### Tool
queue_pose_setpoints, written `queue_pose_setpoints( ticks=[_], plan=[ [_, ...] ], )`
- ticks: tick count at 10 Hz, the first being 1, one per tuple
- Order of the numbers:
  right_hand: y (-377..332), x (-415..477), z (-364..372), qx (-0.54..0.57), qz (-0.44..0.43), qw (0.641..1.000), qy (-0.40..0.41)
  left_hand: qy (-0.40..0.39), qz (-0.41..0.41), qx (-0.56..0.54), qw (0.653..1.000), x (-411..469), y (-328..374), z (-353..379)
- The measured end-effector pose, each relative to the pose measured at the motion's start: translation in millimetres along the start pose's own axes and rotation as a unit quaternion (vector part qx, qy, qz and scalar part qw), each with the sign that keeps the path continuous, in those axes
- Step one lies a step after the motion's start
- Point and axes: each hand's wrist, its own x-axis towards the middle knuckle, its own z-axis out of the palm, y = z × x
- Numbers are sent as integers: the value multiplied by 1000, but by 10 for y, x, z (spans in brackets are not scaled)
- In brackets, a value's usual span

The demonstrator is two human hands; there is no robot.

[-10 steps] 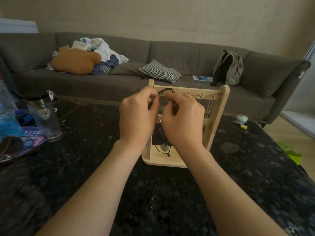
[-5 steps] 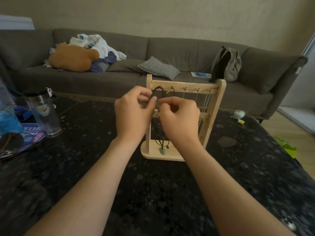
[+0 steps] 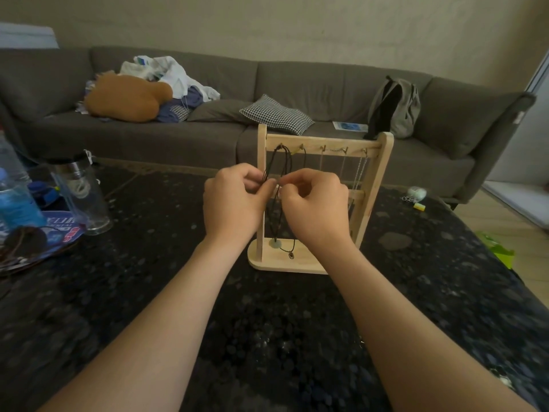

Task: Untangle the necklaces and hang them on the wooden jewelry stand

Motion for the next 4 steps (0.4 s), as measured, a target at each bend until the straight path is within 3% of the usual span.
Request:
queue_pose_setpoints(
  ticks=[2,4],
  plan=[
    [21,-60,-66,-77,-42,996,-10,-23,-1,14,1000,-40,34,22],
    [-12,-111,-151,-16,-7,997,81,34,-45,-60,997,-151,169,-45]
  ],
)
